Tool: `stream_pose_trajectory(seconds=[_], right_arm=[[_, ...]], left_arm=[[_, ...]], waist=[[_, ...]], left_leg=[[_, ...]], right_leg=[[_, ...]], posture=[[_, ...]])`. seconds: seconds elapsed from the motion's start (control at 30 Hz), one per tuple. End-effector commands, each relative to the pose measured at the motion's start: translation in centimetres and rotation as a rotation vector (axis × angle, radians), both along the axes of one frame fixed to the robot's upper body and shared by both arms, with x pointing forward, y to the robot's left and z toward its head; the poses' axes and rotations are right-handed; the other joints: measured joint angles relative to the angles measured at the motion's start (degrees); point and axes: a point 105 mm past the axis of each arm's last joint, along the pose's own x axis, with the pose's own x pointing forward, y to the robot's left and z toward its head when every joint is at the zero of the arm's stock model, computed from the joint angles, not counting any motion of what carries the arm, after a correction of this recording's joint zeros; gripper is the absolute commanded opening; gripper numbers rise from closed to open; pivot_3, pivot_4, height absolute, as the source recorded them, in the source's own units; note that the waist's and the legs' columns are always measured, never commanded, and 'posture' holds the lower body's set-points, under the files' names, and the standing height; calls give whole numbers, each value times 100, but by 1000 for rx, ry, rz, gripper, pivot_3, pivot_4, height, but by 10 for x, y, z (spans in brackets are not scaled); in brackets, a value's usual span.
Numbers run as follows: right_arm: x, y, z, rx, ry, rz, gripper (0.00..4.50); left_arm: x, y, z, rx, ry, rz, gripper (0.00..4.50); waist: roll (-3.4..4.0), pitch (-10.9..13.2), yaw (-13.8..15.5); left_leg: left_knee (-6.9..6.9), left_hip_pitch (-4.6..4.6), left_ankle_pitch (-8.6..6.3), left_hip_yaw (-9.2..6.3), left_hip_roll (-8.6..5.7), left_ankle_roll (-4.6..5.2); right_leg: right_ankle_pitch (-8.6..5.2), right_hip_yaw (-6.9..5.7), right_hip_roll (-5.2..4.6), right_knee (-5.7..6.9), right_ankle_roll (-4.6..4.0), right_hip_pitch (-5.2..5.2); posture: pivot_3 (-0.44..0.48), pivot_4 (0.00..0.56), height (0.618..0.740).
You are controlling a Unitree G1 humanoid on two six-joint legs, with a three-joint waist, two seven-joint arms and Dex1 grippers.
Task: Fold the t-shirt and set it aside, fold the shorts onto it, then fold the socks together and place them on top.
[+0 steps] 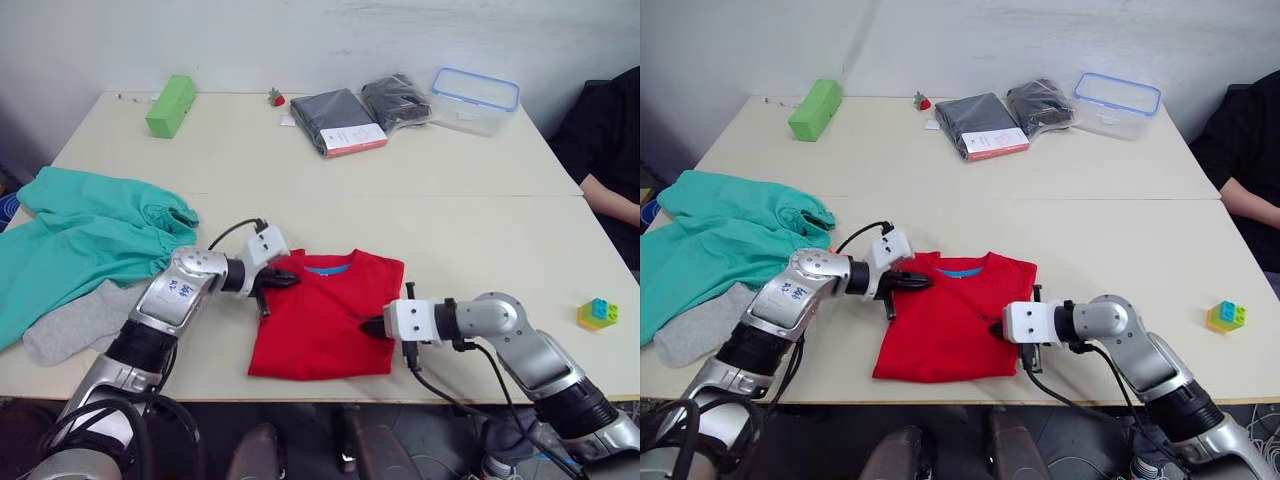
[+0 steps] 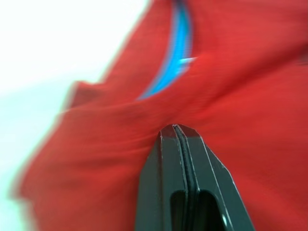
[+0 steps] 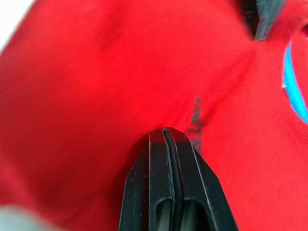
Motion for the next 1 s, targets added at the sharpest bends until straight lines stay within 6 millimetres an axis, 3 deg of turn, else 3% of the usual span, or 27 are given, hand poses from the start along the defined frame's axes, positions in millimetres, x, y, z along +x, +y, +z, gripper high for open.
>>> stream_pose_trajectory(seconds=[0.03, 0.17, 0.3, 0.4, 0.47, 0.6, 0.77, 0.8, 1.0], right_arm=[[-20, -12, 2, -21, 69, 39, 0], [-21, -27, 17, 65, 134, -93, 0], [-24, -47, 36, 207, 398, -286, 0], [-25, -58, 35, 273, 607, -421, 593], [-25, -57, 31, 314, 717, -483, 1287], [-17, -52, 17, 366, 906, -624, 2604], [-6, -28, 3, 406, 1079, -666, 4306], [-3, -24, -2, 400, 1090, -681, 4482], [19, 4, -11, 417, 1141, -693, 4482]], left_arm=[[14, 31, -4, 39, -26, 126, 16], [5, 29, 17, -43, -62, 62, 16], [-40, 2, 45, -167, -42, -218, 16], [-65, -11, 51, -177, -4, -348, 0], [-72, -17, 48, -163, 3, -387, 0], [-69, -22, 34, -93, -19, -396, 0], [-67, -26, 39, -115, -46, -400, 0], [-67, -25, 41, -117, -52, -400, 0], [-64, -18, 50, -117, -85, -376, 0]], waist=[[-5, -3, -8], [-5, -2, -37], [0, 2, -19], [-1, 2, 29], [-1, 2, 51], [2, 3, 31], [-1, 2, -45], [-6, -1, -62], [-44, -25, -213]], left_leg=[[0, 2, 0, 0, 0, 0], [0, -2, 0, 2, 6, -1], [-3, -7, -1, 1, 11, -11], [-5, -9, -4, -9, 11, -16], [-11, -10, -4, -9, 11, -15], [-24, -14, -1, -4, 10, -8], [-37, -21, 2, -4, 12, -4], [-37, -21, 2, -4, 12, -4], [-37, -9, 6, -3, 16, 1]], right_leg=[[0, 0, 0, 0, 0, 1], [0, 0, 1, 4, 0, -3], [0, -2, 0, 8, -3, -10], [-1, -11, -8, 2, -6, -6], [-2, -13, -10, -6, -9, -5], [-3, -6, -5, -29, -10, -7], [0, -6, -1, -44, -4, -11], [0, -6, -1, -44, -4, -11], [7, -5, 4, -44, -6, -3]], posture=[[0, 150, 740], [0, 150, 740], [0, 150, 740], [0, 150, 740], [0, 150, 740], [0, 150, 740], [0, 150, 740], [0, 150, 740], [0, 150, 740]])
